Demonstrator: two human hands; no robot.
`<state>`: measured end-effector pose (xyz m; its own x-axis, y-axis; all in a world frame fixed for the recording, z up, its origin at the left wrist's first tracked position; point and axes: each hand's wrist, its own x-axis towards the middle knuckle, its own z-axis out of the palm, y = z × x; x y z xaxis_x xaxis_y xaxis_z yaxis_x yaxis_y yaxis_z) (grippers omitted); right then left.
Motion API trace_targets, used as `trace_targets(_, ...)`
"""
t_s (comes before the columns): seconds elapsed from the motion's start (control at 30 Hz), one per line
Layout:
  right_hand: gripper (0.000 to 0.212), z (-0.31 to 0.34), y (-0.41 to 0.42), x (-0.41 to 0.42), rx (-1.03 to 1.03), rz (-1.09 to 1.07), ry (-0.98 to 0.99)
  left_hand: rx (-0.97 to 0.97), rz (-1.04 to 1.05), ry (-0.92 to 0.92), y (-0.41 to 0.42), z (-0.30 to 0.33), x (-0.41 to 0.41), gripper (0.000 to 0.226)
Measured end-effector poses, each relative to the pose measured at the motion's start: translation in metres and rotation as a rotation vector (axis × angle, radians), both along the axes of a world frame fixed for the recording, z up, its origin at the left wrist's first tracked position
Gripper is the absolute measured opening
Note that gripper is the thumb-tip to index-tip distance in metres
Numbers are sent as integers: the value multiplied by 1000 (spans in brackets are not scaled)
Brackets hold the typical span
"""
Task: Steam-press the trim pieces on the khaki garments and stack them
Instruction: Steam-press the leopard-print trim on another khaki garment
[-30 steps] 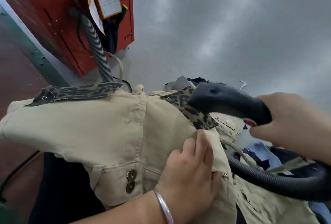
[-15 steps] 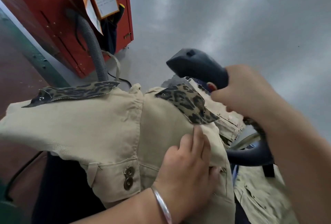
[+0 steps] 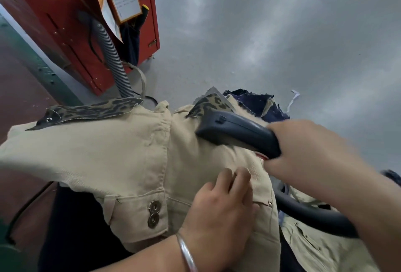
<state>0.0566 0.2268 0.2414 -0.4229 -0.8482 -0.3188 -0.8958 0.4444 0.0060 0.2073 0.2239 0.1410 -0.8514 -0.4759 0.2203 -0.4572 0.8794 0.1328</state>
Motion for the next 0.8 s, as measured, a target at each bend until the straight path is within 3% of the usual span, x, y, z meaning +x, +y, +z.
trace_targets(0.17,21,-14,-67,22,-64,60,-37,17,14,-40,4,3,-4,44)
trace_targets(0.33,12,-13,-101,12,-138,21,-128,38,30,-30,3,3,-2,48)
trace_targets(0.47,12,20,-60,-17,-197,-13,-272,29,8,-27,1,2,0,50)
trace_targets(0.63,18,33,13,-27,-91,-66,-140,9,8,-4,1,3,-1,51)
trace_targets(0.8,16,12,21,-13,71,-46,-69,7,0,28,1,3,-1,45)
